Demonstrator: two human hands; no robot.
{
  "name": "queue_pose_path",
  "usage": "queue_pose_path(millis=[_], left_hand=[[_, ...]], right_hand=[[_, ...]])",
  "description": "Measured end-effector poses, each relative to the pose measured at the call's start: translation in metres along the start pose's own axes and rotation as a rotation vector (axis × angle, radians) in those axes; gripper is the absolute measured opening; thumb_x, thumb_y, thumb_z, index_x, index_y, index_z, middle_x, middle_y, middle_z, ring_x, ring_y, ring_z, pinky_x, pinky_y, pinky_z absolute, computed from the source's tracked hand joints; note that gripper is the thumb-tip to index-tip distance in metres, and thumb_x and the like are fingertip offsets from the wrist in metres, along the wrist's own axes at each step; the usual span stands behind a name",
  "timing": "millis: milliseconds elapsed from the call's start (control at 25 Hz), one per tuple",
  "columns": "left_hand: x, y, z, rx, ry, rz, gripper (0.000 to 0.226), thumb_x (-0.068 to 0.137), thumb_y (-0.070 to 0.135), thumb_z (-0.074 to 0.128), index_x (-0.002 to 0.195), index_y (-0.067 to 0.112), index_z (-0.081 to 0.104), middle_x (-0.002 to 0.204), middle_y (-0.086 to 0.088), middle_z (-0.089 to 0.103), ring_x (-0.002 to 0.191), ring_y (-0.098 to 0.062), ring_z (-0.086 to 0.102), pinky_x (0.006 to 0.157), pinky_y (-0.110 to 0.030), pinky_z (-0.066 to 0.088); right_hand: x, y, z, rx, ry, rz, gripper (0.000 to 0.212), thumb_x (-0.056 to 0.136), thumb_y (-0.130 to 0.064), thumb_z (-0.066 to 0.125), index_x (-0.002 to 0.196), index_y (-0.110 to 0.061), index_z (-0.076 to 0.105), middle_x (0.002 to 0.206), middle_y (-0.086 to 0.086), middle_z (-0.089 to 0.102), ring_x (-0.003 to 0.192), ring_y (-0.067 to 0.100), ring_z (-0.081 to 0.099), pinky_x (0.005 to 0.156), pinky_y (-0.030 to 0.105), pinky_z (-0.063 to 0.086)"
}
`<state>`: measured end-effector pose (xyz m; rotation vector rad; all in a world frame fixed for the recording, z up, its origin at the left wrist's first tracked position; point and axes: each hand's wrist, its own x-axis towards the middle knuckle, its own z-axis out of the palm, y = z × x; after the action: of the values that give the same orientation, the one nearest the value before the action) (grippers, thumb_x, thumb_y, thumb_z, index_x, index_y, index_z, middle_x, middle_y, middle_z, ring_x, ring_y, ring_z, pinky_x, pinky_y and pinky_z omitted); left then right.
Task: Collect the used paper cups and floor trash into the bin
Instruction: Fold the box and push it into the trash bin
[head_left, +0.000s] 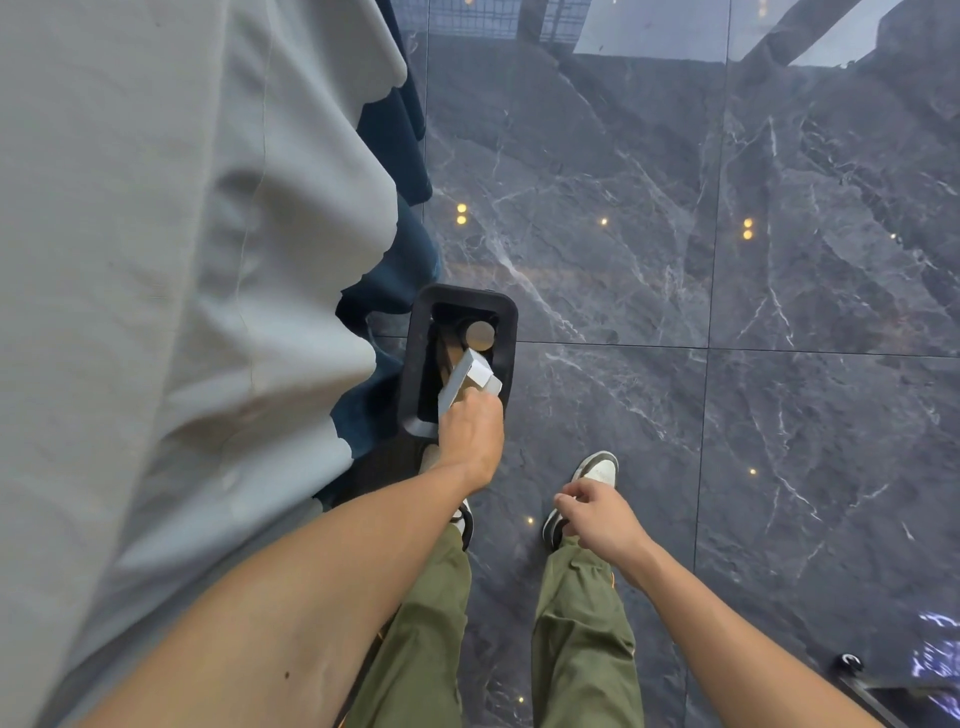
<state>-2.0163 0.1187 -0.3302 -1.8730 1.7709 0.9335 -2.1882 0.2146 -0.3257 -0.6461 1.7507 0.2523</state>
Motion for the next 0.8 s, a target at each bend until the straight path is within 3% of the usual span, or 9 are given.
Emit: queue_pose_path(millis=[120, 240, 400, 480, 680, 800], left_hand=[[-0.005, -0.010, -0.003, -0.048, 0.051, -0.021, 0.022, 0.105, 0.006, 0.050, 0.120, 0.002, 0.066, 0.116, -0.015, 0.067, 0.102, -0.032, 0.072, 0.071, -0.031, 0.046], [-0.011, -0.036, -0.013, -0.067, 0.116, -0.067, 0.029, 0.107, 0.012, 0.049, 0.132, 0.006, 0.061, 0.119, -0.012, 0.065, 0.101, -0.029, 0.072, 0.069, -0.025, 0.038], [-0.013, -0.043, -0.019, -0.031, 0.132, -0.071, 0.030, 0.108, 0.015, 0.050, 0.134, 0.004, 0.059, 0.125, -0.013, 0.065, 0.105, -0.029, 0.071, 0.078, -0.028, 0.053], [-0.011, -0.034, -0.017, -0.033, 0.141, -0.050, 0.033, 0.108, 0.014, 0.048, 0.139, 0.006, 0.055, 0.124, -0.013, 0.064, 0.105, -0.030, 0.071, 0.078, -0.029, 0.052], [0.003, -0.004, 0.004, -0.127, -0.022, -0.048, 0.037, 0.105, 0.010, 0.044, 0.141, 0.005, 0.050, 0.120, -0.019, 0.065, 0.107, -0.038, 0.068, 0.079, -0.041, 0.049], [0.013, 0.024, 0.021, -0.277, -0.115, -0.056, 0.033, 0.108, 0.016, 0.041, 0.135, 0.002, 0.054, 0.119, -0.020, 0.068, 0.110, -0.039, 0.067, 0.081, -0.042, 0.049]], right_hand=[[0.002, 0.003, 0.004, -0.011, -0.017, 0.000, 0.030, 0.089, -0.038, 0.058, 0.110, -0.021, 0.070, 0.104, -0.003, 0.072, 0.100, 0.023, 0.073, 0.096, 0.046, 0.057], [-0.001, 0.003, 0.010, -0.031, -0.047, 0.005, 0.032, 0.088, -0.038, 0.059, 0.111, -0.020, 0.071, 0.099, -0.002, 0.071, 0.105, 0.026, 0.072, 0.096, 0.044, 0.055], [-0.007, 0.003, 0.015, -0.016, -0.085, -0.011, 0.033, 0.087, -0.038, 0.058, 0.110, -0.017, 0.070, 0.100, -0.001, 0.071, 0.107, 0.027, 0.072, 0.087, 0.040, 0.053], [-0.007, 0.007, 0.014, -0.014, -0.087, -0.005, 0.033, 0.087, -0.038, 0.058, 0.109, -0.018, 0.069, 0.099, -0.002, 0.070, 0.107, 0.027, 0.072, 0.082, 0.037, 0.050], [-0.009, 0.021, 0.000, 0.013, -0.058, 0.020, 0.032, 0.076, -0.049, 0.055, 0.094, -0.027, 0.070, 0.090, -0.006, 0.075, 0.094, 0.022, 0.073, 0.092, 0.047, 0.059], [-0.012, 0.024, -0.011, 0.046, -0.033, 0.019, 0.017, 0.086, -0.039, 0.059, 0.093, -0.027, 0.070, 0.088, -0.005, 0.076, 0.086, 0.019, 0.074, 0.088, 0.046, 0.058]])
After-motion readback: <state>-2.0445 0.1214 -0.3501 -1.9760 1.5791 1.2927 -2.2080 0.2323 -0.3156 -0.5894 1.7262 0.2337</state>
